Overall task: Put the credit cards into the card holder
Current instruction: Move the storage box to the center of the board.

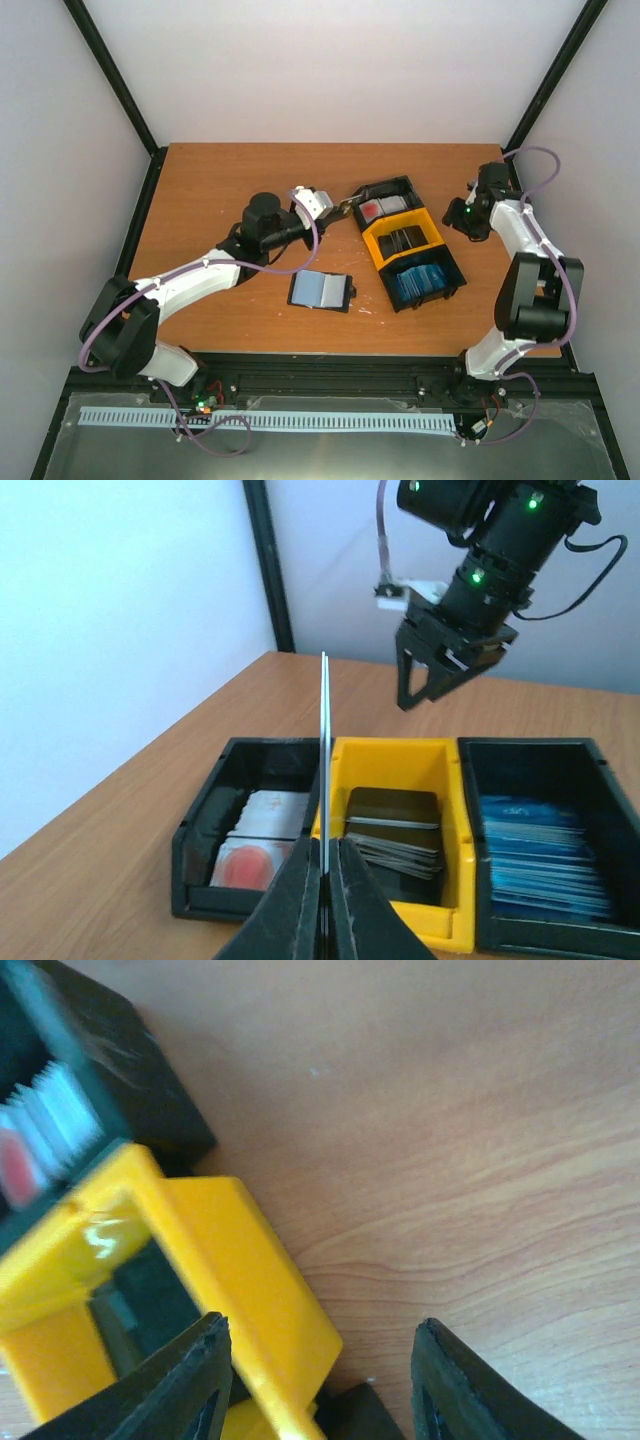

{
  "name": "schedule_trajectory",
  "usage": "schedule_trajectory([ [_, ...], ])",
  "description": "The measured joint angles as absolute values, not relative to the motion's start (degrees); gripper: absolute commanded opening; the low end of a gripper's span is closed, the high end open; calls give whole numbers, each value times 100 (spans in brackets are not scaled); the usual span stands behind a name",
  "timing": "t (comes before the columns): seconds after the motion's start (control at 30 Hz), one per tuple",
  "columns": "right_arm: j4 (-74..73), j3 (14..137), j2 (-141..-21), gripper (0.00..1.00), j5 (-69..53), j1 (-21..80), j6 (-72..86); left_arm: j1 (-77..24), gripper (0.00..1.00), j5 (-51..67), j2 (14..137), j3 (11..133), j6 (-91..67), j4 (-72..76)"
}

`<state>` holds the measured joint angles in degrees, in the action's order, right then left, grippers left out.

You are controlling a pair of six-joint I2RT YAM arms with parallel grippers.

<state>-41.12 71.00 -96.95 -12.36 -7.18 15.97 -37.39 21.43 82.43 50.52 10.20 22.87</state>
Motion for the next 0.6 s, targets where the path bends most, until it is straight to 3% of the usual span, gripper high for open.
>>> schedule_trajectory([
  [0.13, -3710, 6884, -8868, 62, -1693, -729, 1588, -3741, 1, 2622, 8259, 5135, 768, 2303],
  [0.37, -1966, 5741, -7413, 82, -4525, -642, 1787, -3680, 1, 4049, 9026, 6442, -213, 1791],
  [0.6, -167, 4890, -6659, 82, -5793, -128, 2875, -3293, 1, 5555, 9813, 7352, -1686, 1640],
])
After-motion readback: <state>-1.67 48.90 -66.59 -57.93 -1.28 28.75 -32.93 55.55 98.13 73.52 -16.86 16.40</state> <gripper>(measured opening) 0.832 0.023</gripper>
